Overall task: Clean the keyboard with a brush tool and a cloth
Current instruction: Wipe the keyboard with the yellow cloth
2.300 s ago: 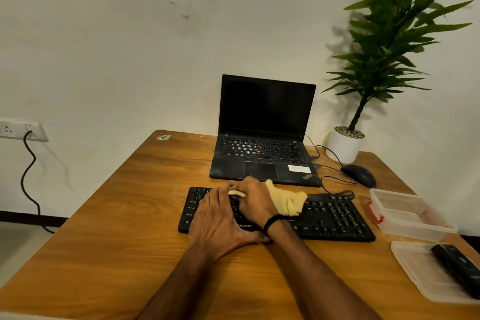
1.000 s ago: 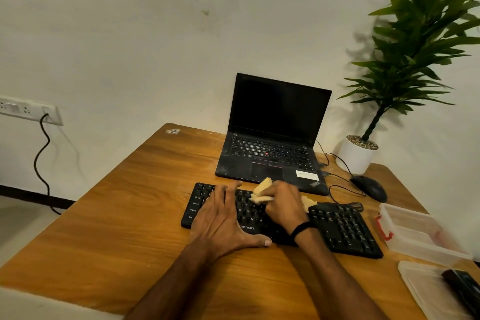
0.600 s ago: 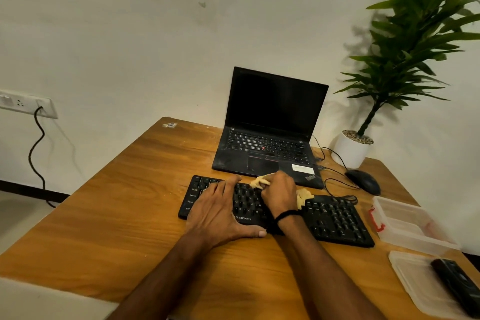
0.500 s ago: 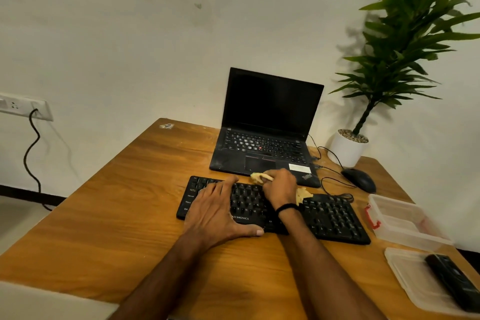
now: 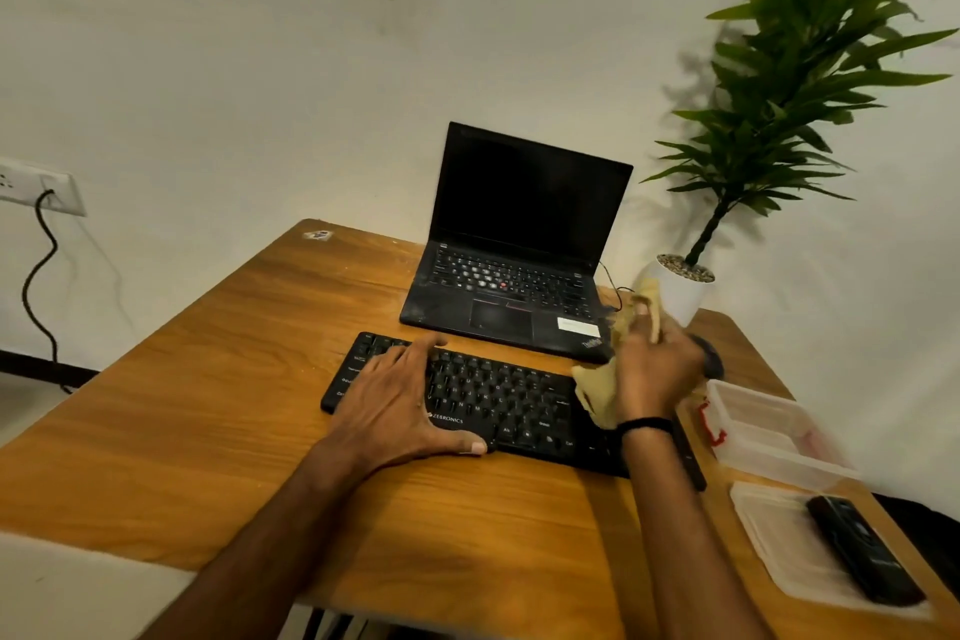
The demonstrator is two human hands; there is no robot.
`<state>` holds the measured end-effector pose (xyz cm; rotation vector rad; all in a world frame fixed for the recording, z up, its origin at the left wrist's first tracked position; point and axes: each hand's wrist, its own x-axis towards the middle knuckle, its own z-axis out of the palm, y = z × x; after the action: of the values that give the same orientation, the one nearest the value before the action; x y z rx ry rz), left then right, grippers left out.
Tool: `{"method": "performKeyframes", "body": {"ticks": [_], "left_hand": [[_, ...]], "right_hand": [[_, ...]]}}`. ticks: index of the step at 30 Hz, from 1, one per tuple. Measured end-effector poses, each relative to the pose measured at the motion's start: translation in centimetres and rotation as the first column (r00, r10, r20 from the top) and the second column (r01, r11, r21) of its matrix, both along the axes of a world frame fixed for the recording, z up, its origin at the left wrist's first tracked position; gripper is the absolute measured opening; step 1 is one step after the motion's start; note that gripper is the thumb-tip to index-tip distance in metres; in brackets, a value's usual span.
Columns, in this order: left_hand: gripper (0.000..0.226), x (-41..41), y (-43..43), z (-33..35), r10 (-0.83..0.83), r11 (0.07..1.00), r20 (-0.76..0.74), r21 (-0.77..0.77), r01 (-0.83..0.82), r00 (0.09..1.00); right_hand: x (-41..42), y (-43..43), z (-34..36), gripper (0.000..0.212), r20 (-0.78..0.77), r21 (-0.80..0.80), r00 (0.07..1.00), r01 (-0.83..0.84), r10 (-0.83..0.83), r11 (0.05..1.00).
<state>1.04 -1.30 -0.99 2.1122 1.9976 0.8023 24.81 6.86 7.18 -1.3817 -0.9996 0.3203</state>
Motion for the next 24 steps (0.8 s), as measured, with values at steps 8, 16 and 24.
{"method": "performKeyframes", "body": {"ticks": [8,16,24], "left_hand": [[0.133,0.2,0.0,-0.1,0.021,0.999,-0.01,0.034,-0.02,1.0],[0.136,0.0,0.3,-0.5,0.047,0.999,-0.008,0.025,-0.047,0.999],[0.131,0.3,0.3,-0.4,0.053,0.997,-0.012,0.049,-0.053,0.999]], "right_hand": [[-7.7,-3.3,-6.8,0.028,0.486,-0.553,0.492,-0.466,0.722,0.69],[-5.5,-2.4,-6.7,0.038,0.553,-0.581,0.413,-0.432,0.723,0.69],[-5.4,-3.2,-6.5,0.038,0.533,-0.597,0.398,-0.449,0.747,0.665]]}}
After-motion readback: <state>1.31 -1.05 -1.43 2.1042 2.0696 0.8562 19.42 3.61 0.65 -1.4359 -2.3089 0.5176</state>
